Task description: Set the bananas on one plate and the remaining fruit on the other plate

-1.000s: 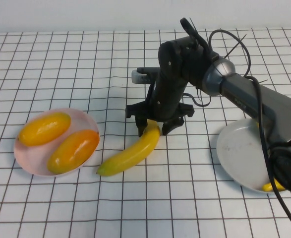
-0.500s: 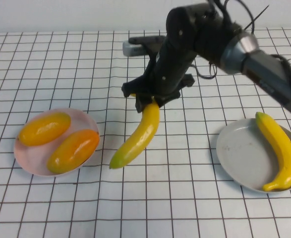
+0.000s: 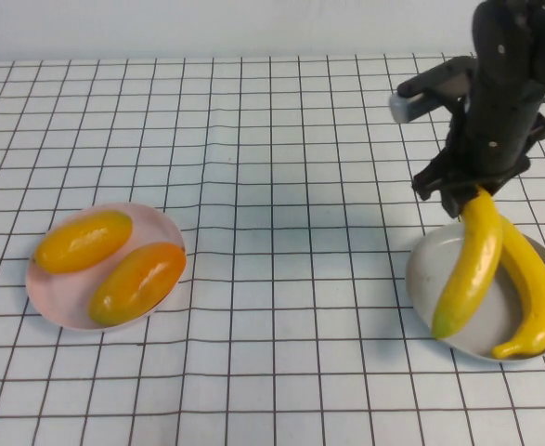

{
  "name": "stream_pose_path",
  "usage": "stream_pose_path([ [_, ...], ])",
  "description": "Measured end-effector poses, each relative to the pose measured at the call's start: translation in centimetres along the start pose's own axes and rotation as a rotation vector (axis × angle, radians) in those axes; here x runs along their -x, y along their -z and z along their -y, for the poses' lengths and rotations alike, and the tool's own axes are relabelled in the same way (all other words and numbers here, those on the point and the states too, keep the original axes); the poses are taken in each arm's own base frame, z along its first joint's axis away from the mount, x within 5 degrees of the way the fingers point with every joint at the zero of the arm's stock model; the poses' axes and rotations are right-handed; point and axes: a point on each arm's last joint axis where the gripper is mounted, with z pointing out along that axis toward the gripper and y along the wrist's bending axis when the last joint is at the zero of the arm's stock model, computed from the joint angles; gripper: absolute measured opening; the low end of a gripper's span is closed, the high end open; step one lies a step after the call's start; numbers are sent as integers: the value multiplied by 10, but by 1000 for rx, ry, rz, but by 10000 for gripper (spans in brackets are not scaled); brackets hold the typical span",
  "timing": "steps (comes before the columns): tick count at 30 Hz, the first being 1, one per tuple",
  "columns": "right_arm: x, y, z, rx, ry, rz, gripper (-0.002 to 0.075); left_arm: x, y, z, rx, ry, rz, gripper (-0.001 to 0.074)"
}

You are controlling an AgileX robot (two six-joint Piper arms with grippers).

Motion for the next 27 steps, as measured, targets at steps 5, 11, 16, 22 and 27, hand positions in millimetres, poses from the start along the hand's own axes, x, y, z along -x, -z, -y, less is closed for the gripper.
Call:
stream_pose_path([
  [5,-7,-7,35,-15,52,-22,311,0,0,0,0,0,0,-1],
  [11,-6,-24,35,36,183,-54,311,0,0,0,0,0,0,-1],
  [16,-3,-49,29,80,211,-96,357,0,0,0,0,0,0,-1],
  [22,-3,-58,33,30,187,-129,376,0,0,0,0,0,0,-1],
  [27,-2,-40,36,9,53,-83,296,0,0,0,0,0,0,-1],
])
